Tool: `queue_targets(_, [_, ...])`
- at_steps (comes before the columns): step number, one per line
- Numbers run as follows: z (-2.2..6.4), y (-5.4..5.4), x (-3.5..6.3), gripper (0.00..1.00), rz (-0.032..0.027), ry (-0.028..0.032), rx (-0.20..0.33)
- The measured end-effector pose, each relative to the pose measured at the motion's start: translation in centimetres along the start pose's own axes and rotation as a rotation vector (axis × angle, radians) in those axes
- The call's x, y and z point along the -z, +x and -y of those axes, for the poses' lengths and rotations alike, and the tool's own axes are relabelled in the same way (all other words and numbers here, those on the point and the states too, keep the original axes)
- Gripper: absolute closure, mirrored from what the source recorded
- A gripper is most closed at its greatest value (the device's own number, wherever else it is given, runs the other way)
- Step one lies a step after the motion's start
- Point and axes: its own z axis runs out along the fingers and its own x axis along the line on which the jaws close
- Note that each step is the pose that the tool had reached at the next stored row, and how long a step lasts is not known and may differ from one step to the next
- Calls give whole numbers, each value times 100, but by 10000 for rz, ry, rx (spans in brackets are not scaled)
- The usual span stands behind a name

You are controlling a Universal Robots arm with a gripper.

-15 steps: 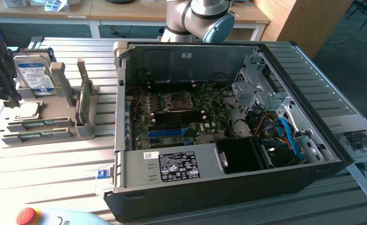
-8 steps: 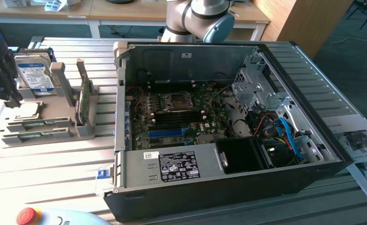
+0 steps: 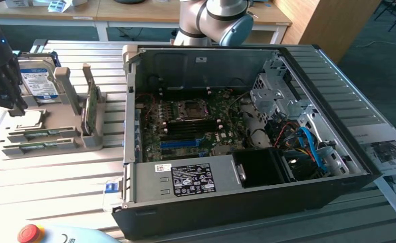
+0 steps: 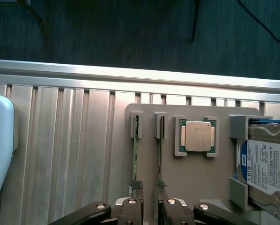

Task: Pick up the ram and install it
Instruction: 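Pick up the ram and move it above insertion slot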

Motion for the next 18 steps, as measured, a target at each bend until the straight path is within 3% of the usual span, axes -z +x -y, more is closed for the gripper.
queue_targets(18, [6,3,-105,76,-1,0,3])
